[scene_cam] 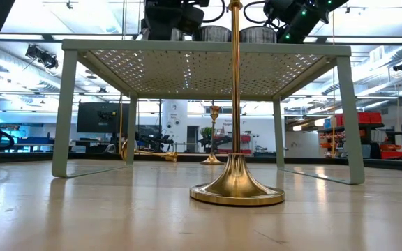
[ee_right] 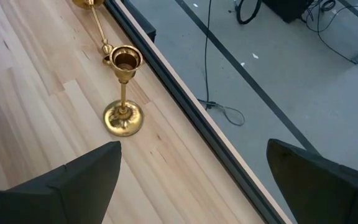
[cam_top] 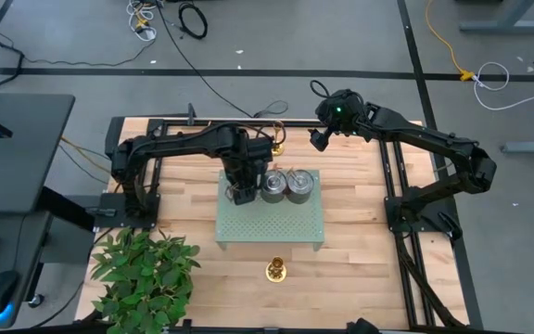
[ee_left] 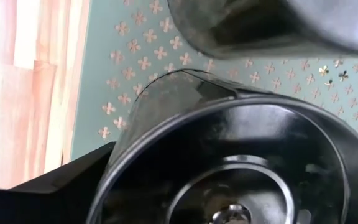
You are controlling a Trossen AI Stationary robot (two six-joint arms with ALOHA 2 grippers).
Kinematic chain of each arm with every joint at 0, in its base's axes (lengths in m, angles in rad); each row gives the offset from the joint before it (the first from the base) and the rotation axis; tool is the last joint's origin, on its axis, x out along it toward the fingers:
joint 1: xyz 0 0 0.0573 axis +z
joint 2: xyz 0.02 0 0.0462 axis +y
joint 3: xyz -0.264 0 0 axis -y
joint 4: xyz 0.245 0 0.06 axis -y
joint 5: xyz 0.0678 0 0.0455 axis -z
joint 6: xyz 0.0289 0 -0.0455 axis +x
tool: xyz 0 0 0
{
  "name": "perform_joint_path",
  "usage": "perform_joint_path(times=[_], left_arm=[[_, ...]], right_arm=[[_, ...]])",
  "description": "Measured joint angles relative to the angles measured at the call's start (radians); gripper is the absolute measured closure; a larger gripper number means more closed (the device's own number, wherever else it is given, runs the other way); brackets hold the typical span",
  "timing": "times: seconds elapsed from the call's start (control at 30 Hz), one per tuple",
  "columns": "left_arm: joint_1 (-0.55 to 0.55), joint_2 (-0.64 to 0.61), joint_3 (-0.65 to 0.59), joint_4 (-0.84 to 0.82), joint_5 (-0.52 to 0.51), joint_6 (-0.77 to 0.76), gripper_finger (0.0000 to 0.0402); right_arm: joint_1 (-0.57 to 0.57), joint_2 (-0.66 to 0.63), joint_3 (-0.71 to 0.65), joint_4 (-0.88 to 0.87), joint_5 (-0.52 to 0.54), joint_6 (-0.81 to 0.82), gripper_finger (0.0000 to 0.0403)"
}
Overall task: Pick & Place candle stick holders
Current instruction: Put the orange scented candle on the shelf
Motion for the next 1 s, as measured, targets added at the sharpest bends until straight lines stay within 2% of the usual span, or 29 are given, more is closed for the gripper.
perform_joint_path(times=[0.13,0.27,0.53,1.0], left_arm=[[0.003,0.0,0.0,-0.009,0.059,0.0,0.0004],[0.003,0.0,0.0,-0.01,0.113,0.062,0.0009],[0.005,0.0,0.0,-0.009,-0.042,0.016,0.0003],[0.004,0.0,0.0,-0.007,-0.023,0.024,0.0002]], right_arm=[[0.0,0.0,0.0,0.0,0.0,0.0,0.0003],[0.0,0.0,0.0,0.0,0.0,0.0,0.0003],[0.0,0.0,0.0,0.0,0.0,0.0,0.0003],[0.0,0.0,0.0,-0.001,0.0,0.0,0.0003]])
